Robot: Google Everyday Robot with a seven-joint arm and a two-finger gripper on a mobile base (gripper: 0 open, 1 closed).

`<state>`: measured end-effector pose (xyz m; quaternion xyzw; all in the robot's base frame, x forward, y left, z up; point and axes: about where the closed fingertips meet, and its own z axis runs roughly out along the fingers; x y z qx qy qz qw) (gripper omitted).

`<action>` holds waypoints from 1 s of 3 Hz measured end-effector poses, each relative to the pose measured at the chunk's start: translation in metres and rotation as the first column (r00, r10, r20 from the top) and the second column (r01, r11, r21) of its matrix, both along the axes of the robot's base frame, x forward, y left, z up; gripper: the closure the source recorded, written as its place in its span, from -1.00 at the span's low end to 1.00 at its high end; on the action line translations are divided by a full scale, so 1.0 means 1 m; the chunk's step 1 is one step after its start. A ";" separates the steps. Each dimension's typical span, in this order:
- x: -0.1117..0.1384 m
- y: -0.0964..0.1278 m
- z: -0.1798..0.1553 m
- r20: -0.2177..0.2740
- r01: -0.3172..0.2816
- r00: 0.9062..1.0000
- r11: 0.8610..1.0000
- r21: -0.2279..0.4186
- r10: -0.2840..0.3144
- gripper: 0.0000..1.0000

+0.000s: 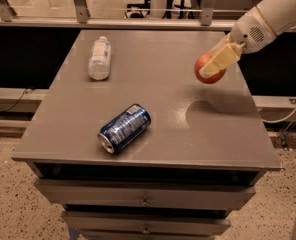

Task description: Move apple near pepsi can

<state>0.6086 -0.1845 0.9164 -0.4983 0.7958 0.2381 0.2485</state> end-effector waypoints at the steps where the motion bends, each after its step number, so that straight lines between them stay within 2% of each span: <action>1: -0.004 0.011 0.005 0.002 -0.021 1.000 1.000 0.019 0.021 1.00; 2: -0.015 0.055 0.011 0.000 -0.071 0.997 0.996 0.050 0.072 1.00; 3: -0.041 0.106 0.007 -0.028 -0.139 0.990 0.988 0.073 0.141 1.00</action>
Offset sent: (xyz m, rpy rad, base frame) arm -0.0362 0.0784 0.0099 0.0674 0.0371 0.1214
